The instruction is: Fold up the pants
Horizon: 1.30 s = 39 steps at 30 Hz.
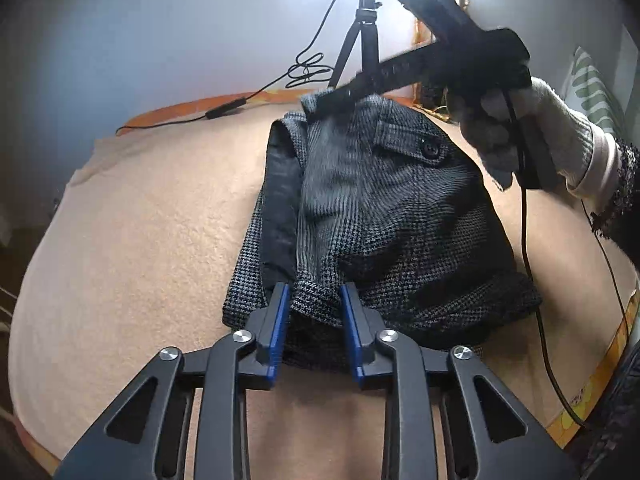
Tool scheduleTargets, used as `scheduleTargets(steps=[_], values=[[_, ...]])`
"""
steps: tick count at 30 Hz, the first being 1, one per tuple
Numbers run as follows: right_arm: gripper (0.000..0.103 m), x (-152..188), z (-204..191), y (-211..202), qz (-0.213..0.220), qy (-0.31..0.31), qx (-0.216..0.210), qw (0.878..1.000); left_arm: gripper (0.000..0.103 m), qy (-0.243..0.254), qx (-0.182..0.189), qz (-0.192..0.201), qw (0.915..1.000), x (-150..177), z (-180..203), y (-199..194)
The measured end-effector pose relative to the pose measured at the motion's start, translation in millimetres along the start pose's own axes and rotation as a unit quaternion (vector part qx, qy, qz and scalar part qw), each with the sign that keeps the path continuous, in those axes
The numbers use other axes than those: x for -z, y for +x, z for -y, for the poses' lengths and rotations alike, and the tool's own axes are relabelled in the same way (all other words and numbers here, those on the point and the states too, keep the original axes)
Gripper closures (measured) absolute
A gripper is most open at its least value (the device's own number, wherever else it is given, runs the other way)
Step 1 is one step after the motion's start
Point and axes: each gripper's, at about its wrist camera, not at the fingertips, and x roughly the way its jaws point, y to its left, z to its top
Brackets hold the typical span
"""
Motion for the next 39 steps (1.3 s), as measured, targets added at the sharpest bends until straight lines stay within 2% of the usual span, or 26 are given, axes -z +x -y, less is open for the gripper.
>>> scheduleTargets(steps=[5,8,12,15,19,22,25,28,30,31,32,35,39], values=[[0.081,-8,11,-15,0.030,0.028,-0.018,0.999,0.090,0.002,-0.006,0.022,0.9997,-2,-1,-11],[0.081,-16,8,-10,0.035,0.026,-0.014,0.999,0.095,-0.003,-0.017,0.034,0.9993,-6,-5,-19],[0.081,-30,7,3,0.042,0.030,-0.024,0.998,0.095,0.003,-0.038,0.037,0.9986,-5,-8,-21],[0.081,-36,2,23,0.024,0.017,-0.015,0.999,0.096,-0.002,-0.044,0.023,0.9987,-1,-11,-12],[0.079,-35,-9,58,-0.010,-0.009,0.017,1.000,0.096,-0.013,-0.050,0.008,0.9986,-1,-17,-3],[0.070,-34,-8,65,-0.016,-0.005,0.029,0.999,0.094,-0.021,-0.043,0.004,0.9988,-2,-18,-4],[0.064,-34,-8,44,-0.002,-0.002,0.038,0.999,0.088,-0.023,-0.044,0.010,0.9987,-5,-19,-12],[0.060,-27,-3,5,0.025,0.004,0.050,0.998,0.088,-0.017,-0.056,0.033,0.9978,-12,-17,-26],[0.045,-14,4,-29,0.055,0.024,0.045,0.997,0.088,-0.013,-0.051,0.053,0.9972,-19,-9,-38],[0.042,-5,8,-45,0.069,0.032,0.054,0.996,0.088,-0.008,-0.047,0.061,0.9970,-22,-6,-41],[0.041,7,13,-62,0.080,0.045,0.064,0.994,0.088,0.002,-0.038,0.071,0.9967,-26,2,-46],[0.040,44,36,-86,0.074,0.106,0.081,0.988,0.088,0.028,-0.005,0.083,0.9961,-32,27,-48],[0.040,83,59,-91,0.053,0.165,0.086,0.981,0.088,0.071,0.047,0.063,0.9944,-35,65,-27]])
